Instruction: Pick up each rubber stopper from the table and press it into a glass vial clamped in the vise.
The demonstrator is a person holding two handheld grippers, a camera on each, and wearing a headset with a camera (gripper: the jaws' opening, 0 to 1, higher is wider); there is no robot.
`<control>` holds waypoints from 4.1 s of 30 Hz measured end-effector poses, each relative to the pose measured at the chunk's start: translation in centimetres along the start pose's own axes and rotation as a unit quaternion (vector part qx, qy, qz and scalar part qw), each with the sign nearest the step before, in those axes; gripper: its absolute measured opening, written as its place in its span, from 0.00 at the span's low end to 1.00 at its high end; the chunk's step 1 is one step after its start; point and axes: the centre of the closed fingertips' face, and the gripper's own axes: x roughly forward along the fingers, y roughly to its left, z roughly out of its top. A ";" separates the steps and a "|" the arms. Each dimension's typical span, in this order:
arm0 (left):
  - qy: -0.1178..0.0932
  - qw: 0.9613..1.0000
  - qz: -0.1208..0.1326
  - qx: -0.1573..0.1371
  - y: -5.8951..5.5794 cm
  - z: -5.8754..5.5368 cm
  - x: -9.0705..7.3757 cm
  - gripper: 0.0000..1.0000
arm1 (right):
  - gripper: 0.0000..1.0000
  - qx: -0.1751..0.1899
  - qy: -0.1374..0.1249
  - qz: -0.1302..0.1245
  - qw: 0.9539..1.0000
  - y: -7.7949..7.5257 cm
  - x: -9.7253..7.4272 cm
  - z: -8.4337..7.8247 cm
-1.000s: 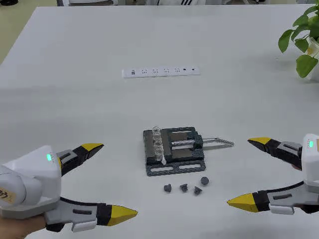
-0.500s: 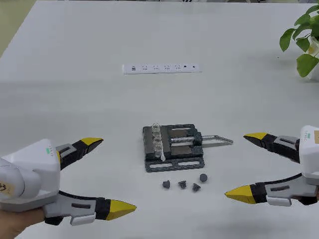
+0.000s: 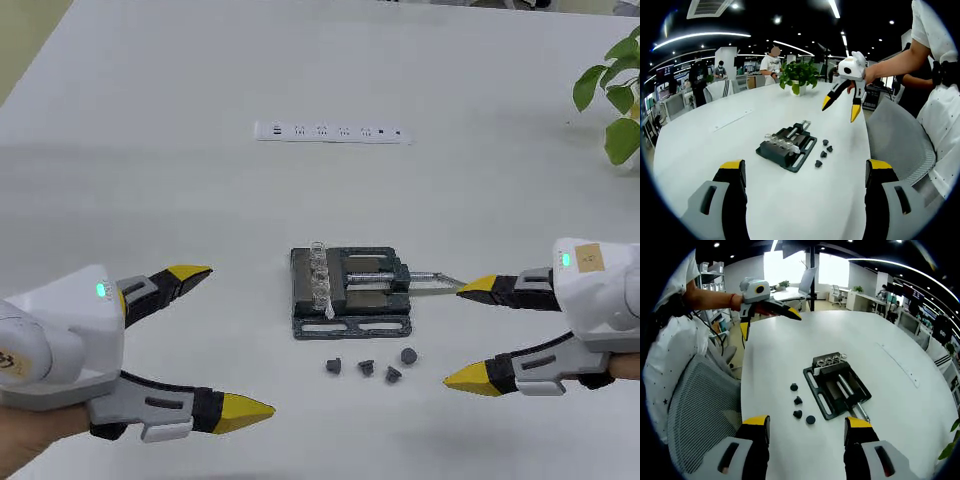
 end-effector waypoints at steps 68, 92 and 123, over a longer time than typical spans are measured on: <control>-0.045 0.998 0.032 -0.024 0.5 0.7 -1.7 0.99 | 0.08 -0.181 0.210 0.103 0.955 -0.4 7.7 -3.6; -0.037 0.999 0.022 -0.024 0.2 0.2 -1.4 0.99 | 0.07 -0.157 0.189 0.100 0.964 -0.4 6.0 -1.5; -0.057 0.998 0.020 -0.025 -0.4 0.5 -1.2 0.99 | 0.06 -0.138 0.112 0.046 0.983 -6.7 5.8 13.3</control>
